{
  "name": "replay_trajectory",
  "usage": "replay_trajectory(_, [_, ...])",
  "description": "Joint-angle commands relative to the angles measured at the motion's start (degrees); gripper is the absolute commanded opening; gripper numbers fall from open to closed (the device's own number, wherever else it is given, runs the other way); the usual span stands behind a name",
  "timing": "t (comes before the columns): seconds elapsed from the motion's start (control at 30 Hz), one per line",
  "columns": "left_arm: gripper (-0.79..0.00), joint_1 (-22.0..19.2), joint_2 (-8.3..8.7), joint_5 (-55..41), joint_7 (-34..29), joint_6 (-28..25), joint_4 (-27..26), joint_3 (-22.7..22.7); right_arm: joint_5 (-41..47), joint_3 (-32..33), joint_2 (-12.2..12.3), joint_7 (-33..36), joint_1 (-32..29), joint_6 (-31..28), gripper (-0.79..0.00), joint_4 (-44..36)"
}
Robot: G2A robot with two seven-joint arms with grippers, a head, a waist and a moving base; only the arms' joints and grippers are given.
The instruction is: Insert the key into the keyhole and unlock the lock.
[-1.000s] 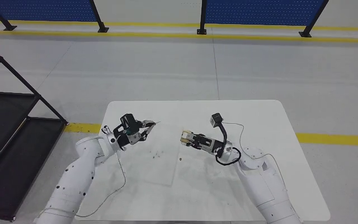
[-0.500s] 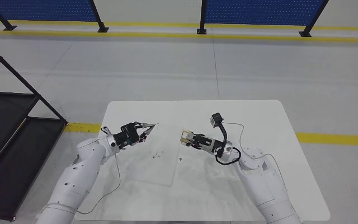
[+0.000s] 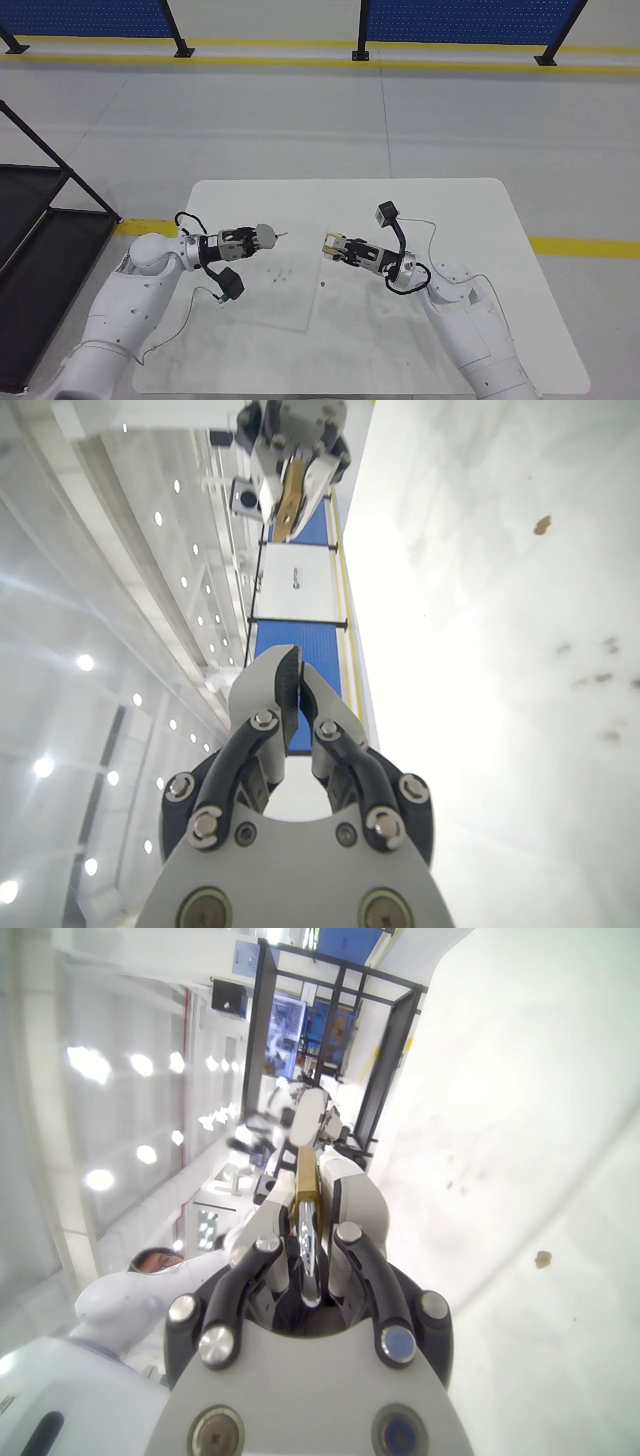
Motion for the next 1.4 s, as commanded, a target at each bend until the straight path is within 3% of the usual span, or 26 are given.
replay_trajectory(0.0, [-0.785,-1.8,0.17,3.0,0.9,1.1,0.7,0.5,0.0,0.0,0.0,0.0,0.0,0.0,-0.785,0.0])
replay_trajectory(0.1, [-0.785,-3.4,0.24,4.0,0.2,2.0,1.3,0.9,0.0,0.0,0.0,0.0,0.0,0.0,-0.785,0.0])
replay_trajectory(0.47, [-0.785,-3.0,0.17,3.8,-0.5,2.3,0.4,1.4,0.0,0.0,0.0,0.0,0.0,0.0,-0.785,0.0])
replay_trajectory(0.83, [-0.785,-5.6,0.19,0.0,10.2,11.0,0.0,4.3,-6.8,-0.3,1.3,7.8,4.5,3.5,-0.785,-3.9])
replay_trajectory(1.0, [-0.785,-5.6,0.38,-2.2,10.0,11.3,-1.4,5.4,-8.9,-1.2,1.7,10.4,6.4,3.1,-0.785,-5.1])
replay_trajectory(1.37, [-0.785,-5.5,1.16,-6.1,9.0,12.3,-2.8,6.8,-7.7,-4.3,1.5,8.1,8.1,2.1,-0.785,-5.7])
